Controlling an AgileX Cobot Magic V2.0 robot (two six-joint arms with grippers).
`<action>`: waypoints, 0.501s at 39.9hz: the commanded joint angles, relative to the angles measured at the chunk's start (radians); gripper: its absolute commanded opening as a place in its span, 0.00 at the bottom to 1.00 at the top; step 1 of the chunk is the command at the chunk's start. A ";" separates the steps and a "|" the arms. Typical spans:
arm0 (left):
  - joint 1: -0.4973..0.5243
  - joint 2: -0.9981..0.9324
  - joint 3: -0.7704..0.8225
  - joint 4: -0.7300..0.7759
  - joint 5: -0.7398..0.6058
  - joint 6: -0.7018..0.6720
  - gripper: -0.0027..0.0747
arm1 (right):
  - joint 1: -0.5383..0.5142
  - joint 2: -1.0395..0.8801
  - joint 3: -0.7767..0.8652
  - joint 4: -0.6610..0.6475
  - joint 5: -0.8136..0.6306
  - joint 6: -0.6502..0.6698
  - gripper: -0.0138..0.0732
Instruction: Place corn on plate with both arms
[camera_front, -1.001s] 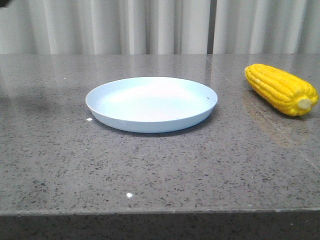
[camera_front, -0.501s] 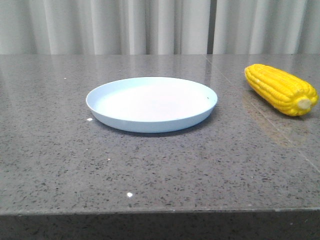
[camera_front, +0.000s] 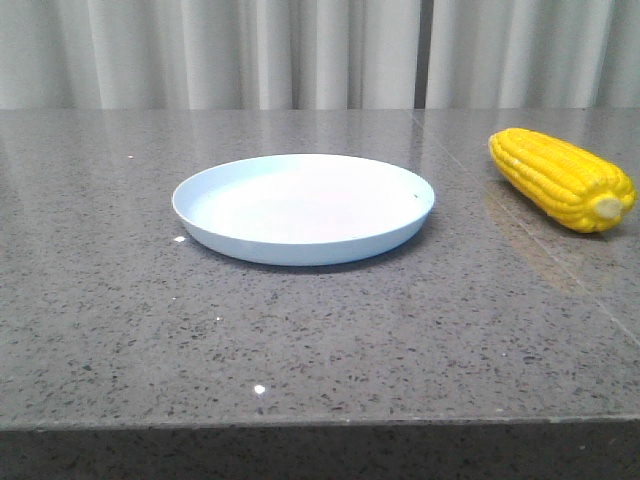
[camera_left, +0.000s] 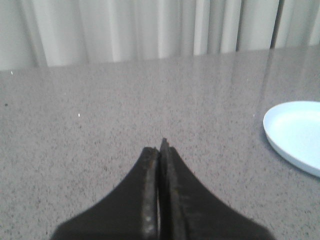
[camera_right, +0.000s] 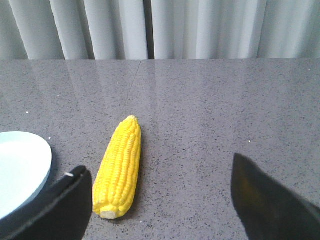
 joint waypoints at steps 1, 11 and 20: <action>0.002 0.001 -0.021 0.014 -0.114 0.001 0.01 | -0.003 0.014 -0.038 0.006 -0.070 -0.007 0.84; 0.002 0.001 -0.021 0.014 -0.129 0.001 0.01 | -0.003 0.014 -0.038 0.006 -0.070 -0.007 0.84; 0.002 0.001 -0.021 0.014 -0.129 0.001 0.01 | -0.004 0.030 -0.050 0.017 -0.086 -0.007 0.84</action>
